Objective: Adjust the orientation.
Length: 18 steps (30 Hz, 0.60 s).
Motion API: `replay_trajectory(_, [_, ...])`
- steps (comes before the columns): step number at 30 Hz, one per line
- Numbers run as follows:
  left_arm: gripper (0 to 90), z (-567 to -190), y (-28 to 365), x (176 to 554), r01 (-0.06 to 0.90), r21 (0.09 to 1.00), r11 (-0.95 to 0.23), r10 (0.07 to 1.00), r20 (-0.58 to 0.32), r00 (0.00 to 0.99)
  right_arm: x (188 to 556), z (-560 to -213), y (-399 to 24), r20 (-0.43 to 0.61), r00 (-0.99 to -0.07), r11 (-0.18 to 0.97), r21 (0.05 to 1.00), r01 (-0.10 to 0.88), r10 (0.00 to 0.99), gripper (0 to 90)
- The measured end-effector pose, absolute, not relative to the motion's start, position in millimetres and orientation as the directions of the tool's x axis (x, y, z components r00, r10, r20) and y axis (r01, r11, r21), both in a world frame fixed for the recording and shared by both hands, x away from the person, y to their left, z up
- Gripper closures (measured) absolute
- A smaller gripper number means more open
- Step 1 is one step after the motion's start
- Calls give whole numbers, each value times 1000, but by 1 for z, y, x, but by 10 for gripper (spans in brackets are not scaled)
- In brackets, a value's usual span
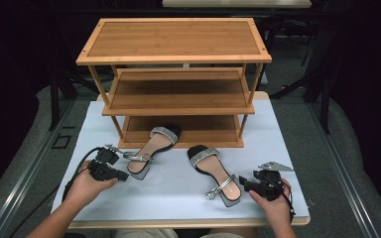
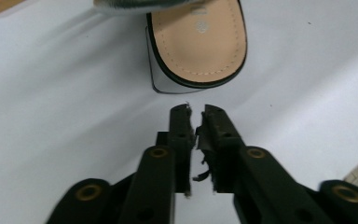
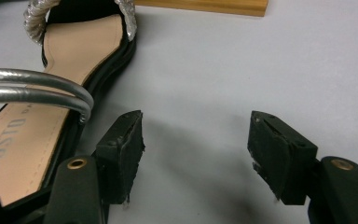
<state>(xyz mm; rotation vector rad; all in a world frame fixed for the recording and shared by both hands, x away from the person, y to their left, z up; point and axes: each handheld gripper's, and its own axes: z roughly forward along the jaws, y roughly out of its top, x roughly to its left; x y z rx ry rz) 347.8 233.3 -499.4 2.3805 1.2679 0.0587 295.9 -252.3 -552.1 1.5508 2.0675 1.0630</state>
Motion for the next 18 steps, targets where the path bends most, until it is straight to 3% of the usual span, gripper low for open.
replay_trajectory(18, [899,-504,227,356,795,403,-453,806,-197,559,297,-555,-251,163,-352,129,727,674,922,351])
